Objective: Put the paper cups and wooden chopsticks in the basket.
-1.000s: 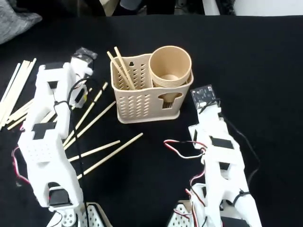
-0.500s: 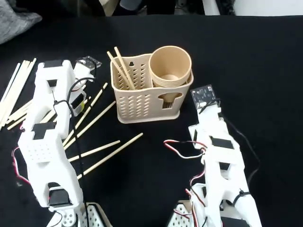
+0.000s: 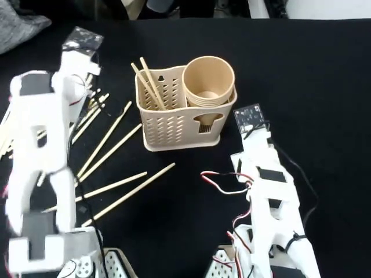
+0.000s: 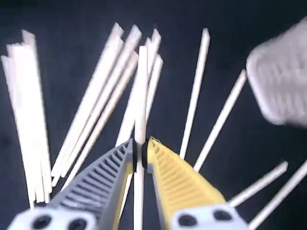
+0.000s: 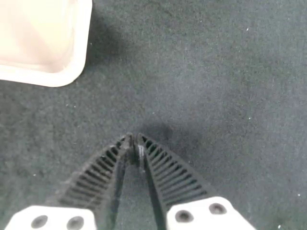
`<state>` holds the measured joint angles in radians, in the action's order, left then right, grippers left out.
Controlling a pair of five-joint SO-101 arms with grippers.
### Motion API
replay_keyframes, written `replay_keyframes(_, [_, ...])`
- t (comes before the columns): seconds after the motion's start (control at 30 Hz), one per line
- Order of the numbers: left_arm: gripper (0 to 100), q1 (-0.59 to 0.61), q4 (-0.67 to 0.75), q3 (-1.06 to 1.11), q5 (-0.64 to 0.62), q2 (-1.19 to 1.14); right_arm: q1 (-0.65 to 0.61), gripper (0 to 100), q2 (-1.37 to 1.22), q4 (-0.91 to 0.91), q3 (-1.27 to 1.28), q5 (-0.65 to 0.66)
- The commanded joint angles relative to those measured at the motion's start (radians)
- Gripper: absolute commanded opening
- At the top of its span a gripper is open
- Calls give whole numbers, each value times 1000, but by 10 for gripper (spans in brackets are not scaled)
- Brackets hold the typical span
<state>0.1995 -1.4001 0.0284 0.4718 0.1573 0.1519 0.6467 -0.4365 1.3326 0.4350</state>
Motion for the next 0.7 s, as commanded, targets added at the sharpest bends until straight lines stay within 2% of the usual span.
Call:
replay_keyframes(0.0, [29,-62,336,343,-155,351,14,12,21,11,-4,12])
replay_keyframes(0.2, [29,-136,799,788,-261,798,14,12,21,11,-4,12])
replay_keyframes(0.33, [29,-174,1123,946,-345,1019,14,12,21,11,-4,12])
replay_keyframes(0.43, [29,-226,1310,993,-428,1117,14,12,21,11,-4,12])
replay_keyframes(0.53, [29,-286,1390,941,-451,1148,14,12,21,11,-4,12])
replay_keyframes(0.67, [29,-381,1310,780,-456,1115,14,12,21,11,-4,12])
